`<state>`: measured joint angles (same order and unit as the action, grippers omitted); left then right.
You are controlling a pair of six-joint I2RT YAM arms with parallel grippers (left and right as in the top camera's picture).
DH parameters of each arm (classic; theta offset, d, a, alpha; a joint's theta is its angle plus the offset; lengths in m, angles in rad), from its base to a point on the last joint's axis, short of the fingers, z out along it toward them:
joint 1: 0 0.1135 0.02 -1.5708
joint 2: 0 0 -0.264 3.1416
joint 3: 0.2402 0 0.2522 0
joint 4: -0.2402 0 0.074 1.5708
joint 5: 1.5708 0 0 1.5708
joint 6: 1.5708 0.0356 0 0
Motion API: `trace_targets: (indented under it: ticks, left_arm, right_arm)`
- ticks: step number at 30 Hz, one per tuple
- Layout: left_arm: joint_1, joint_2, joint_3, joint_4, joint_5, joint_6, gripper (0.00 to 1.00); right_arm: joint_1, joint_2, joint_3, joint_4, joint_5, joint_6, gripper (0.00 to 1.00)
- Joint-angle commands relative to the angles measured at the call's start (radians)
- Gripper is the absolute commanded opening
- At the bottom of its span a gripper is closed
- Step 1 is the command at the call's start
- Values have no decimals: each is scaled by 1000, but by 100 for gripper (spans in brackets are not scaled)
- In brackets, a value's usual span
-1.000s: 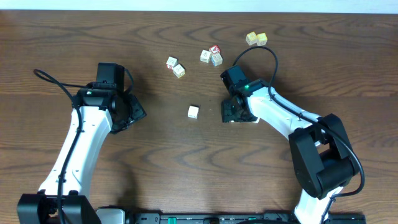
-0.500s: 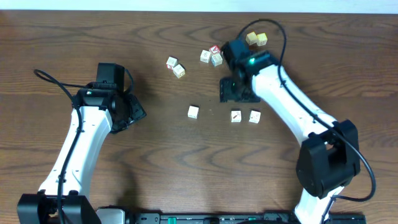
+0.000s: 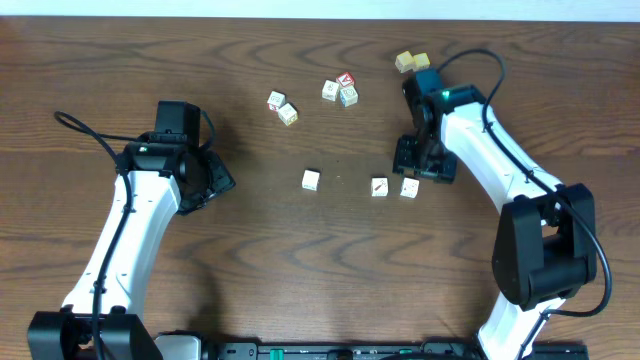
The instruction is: Lift 3 blocks
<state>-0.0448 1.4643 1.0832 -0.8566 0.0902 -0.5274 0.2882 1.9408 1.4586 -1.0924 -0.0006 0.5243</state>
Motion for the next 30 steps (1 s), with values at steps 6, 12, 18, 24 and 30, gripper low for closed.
trace_targets:
  ticks: [6, 12, 18, 24, 30]
  left_arm:
    - [4, 0, 0, -3, -17, -5, 60]
    - [4, 0, 0, -3, -17, -5, 60]
    - [4, 0, 0, -3, -17, -5, 60]
    - [4, 0, 0, -3, -17, -5, 60]
    - [4, 0, 0, -2, -17, -5, 60]
  right_arm:
    - [-5, -8, -130, 134, -84, 10, 67]
    - [-6, -8, -163, 167, -60, 10, 62]
    - [-6, -8, -195, 219, -53, 10, 41]
    - [-6, -8, -195, 240, -57, -36, 33]
    - [-5, -8, -195, 233, -58, -121, 14]
